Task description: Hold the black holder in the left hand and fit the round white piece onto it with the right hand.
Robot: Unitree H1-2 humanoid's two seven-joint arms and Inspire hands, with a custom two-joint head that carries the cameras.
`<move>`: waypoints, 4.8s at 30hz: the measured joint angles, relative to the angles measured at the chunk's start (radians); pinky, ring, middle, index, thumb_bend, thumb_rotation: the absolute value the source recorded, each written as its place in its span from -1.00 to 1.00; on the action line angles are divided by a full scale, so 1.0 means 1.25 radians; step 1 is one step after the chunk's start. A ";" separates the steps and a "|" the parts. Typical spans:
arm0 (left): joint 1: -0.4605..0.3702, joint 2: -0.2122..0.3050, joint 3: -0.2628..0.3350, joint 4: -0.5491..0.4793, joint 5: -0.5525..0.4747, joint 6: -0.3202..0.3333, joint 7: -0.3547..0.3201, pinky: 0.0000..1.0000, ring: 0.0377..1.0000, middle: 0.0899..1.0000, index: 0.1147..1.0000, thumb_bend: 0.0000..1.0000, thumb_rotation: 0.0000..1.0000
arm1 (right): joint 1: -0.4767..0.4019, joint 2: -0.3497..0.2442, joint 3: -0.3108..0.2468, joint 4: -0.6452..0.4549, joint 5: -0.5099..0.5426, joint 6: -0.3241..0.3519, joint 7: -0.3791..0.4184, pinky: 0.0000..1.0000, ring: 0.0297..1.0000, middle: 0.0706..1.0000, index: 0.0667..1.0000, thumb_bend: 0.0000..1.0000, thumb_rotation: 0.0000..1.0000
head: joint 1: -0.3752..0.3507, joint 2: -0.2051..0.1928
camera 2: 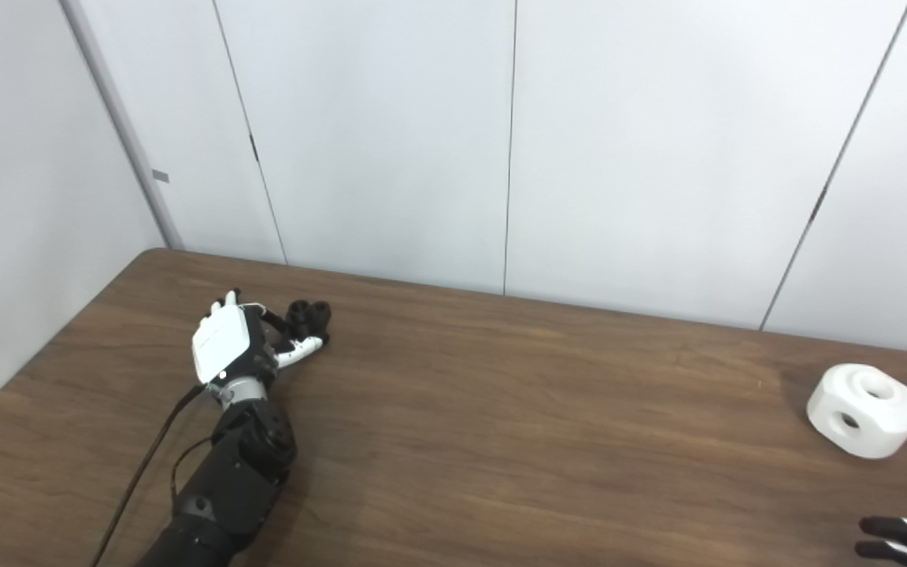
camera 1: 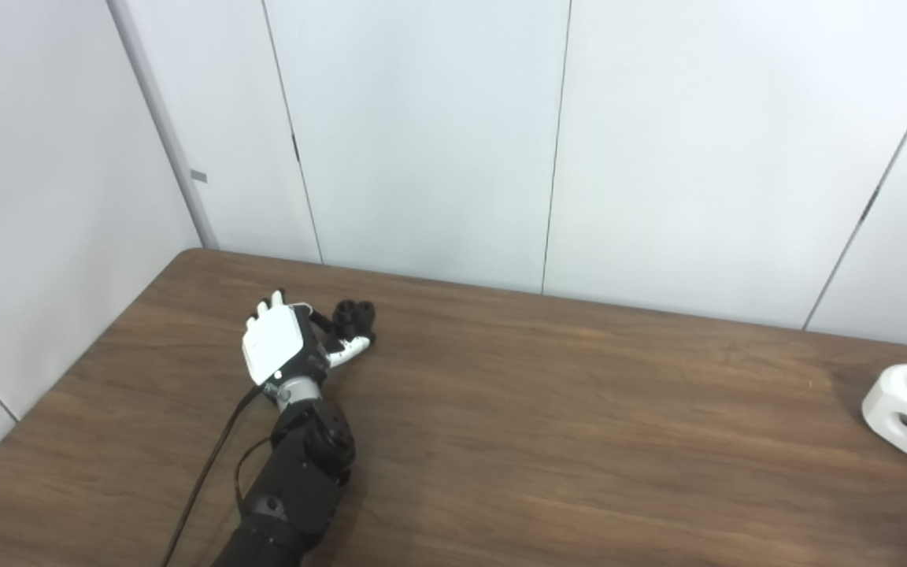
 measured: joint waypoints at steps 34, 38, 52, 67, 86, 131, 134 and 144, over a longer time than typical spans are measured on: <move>0.169 0.015 -0.050 -0.245 -0.037 -0.126 -0.097 1.00 1.00 0.87 -0.18 0.04 -0.91 | -0.031 -0.004 -0.008 -0.072 -0.108 0.028 -0.024 0.51 0.75 0.76 0.62 0.51 0.71 | -0.126 0.020; 0.185 0.012 -0.062 -0.277 -0.037 -0.130 -0.112 1.00 1.00 0.86 -0.18 0.04 -0.91 | -0.051 -0.010 -0.013 -0.074 -0.147 0.048 -0.032 0.64 0.82 0.81 0.70 0.44 0.65 | -0.131 0.018; 0.207 -0.006 -0.087 -0.335 -0.034 -0.153 -0.173 1.00 1.00 0.84 -0.18 0.04 -0.91 | -0.121 -0.023 -0.050 -0.132 -0.364 0.197 -0.085 1.00 1.00 1.00 0.81 0.94 0.26 | -0.193 0.018; 0.222 -0.011 -0.119 -0.358 -0.030 -0.185 -0.206 1.00 1.00 0.84 -0.18 0.04 -0.91 | -0.204 -0.085 -0.014 -0.166 -0.553 0.402 -0.075 1.00 1.00 1.00 0.79 0.99 -0.25 | -0.239 0.018; 0.228 -0.021 -0.151 -0.358 -0.032 -0.263 -0.235 1.00 1.00 0.83 -0.18 0.04 -0.92 | -0.272 -0.123 0.019 -0.151 -0.598 0.538 -0.050 1.00 1.00 1.00 0.78 1.00 -0.24 | -0.394 0.001; 0.298 -0.075 -0.259 -0.447 0.029 -0.377 -0.350 1.00 1.00 0.80 -0.17 0.04 -0.92 | -0.352 -0.116 0.121 -0.036 -0.658 0.614 -0.077 1.00 1.00 1.00 0.80 1.00 0.20 | -0.476 0.001; 0.299 -0.073 -0.260 -0.446 0.030 -0.391 -0.350 1.00 1.00 0.80 -0.17 0.04 -0.92 | -0.360 -0.110 0.121 -0.036 -0.672 0.617 -0.062 1.00 1.00 1.00 0.80 1.00 0.23 | -0.501 -0.005; 0.298 -0.066 -0.260 -0.442 0.031 -0.414 -0.357 1.00 1.00 0.79 -0.17 0.04 -0.92 | -0.396 -0.057 0.104 -0.041 -0.761 0.617 0.026 1.00 1.00 1.00 0.78 1.00 0.22 | -0.544 -0.012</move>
